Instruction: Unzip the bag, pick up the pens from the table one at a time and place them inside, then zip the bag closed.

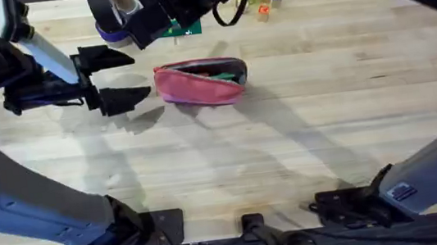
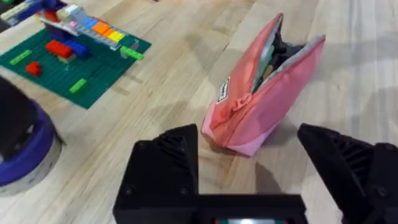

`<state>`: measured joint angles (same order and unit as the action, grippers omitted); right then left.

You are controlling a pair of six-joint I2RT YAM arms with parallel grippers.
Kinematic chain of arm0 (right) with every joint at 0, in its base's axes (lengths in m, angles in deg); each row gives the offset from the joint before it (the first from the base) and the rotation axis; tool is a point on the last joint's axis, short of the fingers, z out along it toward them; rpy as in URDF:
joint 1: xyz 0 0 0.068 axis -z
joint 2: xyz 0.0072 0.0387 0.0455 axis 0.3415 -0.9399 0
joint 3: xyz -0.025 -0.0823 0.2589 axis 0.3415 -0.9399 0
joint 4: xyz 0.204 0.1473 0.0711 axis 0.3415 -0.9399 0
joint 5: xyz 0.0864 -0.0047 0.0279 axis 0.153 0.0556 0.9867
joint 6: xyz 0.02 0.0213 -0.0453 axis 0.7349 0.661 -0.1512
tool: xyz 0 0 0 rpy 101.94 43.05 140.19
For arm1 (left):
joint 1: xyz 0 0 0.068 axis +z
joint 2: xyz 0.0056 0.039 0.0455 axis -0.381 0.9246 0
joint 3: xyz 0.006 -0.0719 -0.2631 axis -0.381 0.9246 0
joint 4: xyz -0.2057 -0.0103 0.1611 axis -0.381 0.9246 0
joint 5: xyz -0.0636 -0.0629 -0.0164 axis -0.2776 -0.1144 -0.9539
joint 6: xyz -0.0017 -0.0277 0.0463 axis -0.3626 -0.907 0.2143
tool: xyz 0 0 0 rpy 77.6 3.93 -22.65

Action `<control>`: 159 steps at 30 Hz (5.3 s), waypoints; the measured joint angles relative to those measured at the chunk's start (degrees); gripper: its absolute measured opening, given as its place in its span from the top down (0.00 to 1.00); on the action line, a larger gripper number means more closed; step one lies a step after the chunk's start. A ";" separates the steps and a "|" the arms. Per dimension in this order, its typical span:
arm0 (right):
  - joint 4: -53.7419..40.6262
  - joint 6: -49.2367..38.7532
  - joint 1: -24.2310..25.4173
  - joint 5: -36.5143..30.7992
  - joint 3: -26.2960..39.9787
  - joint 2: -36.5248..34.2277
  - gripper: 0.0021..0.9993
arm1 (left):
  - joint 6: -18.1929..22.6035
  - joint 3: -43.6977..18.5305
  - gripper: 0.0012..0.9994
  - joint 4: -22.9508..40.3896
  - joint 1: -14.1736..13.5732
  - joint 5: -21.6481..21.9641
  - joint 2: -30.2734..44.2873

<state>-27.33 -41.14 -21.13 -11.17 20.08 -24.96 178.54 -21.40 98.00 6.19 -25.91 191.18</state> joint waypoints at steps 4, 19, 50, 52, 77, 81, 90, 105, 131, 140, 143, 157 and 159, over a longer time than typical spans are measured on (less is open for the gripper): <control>0.96 0.44 -0.09 0.45 0.00 -0.16 0.00 | 0.00 0.00 0.01 0.88 1.53 0.09 -0.02; 6.01 0.67 -3.41 -0.28 0.11 -9.48 0.00 | 0.00 0.00 0.01 1.23 2.05 5.02 -0.01; 10.58 1.29 -3.37 -0.91 0.11 -19.34 0.29 | 0.00 0.00 0.01 1.19 2.05 5.70 -0.02; 10.60 1.31 -3.37 -0.91 0.11 -19.33 0.36 | 0.00 0.00 0.01 1.19 2.05 5.70 -0.01; 11.17 1.53 -3.37 -0.91 0.47 -19.36 0.97 | 0.00 0.00 0.01 0.97 2.05 5.71 0.00; 9.81 1.51 -3.37 -1.31 2.39 -19.74 0.97 | 0.00 0.00 0.01 0.97 2.05 5.70 -0.02; 5.40 1.52 -3.35 -1.68 5.34 -20.24 0.97 | 0.00 0.00 0.01 0.97 2.05 5.70 -0.01; 5.42 18.04 -3.35 -2.31 5.35 -20.22 0.97 | 0.00 0.00 0.01 0.97 2.05 5.70 -0.02; 9.73 10.00 -3.89 -7.40 5.35 -20.22 0.97 | -1.76 0.00 0.01 0.53 -4.66 5.46 -0.02; 9.79 8.68 -3.91 -7.55 5.35 -20.22 0.97 | -2.42 0.00 0.01 -0.66 -5.67 3.93 -0.02; 9.79 8.50 -3.91 -7.55 5.35 -20.22 0.97 | -3.62 0.00 0.01 -2.85 -7.46 3.87 0.13; 10.12 8.31 -3.65 -9.33 5.35 -20.22 0.97 | -7.90 0.00 0.01 -12.24 -9.62 -3.39 7.46; 10.14 8.31 -3.65 -9.38 5.35 -20.22 0.97 | -8.08 0.00 0.01 -13.04 -9.65 -3.41 7.48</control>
<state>-17.19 -32.83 -24.78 -20.56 25.43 -45.17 170.45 -21.40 84.95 -3.46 -29.32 198.65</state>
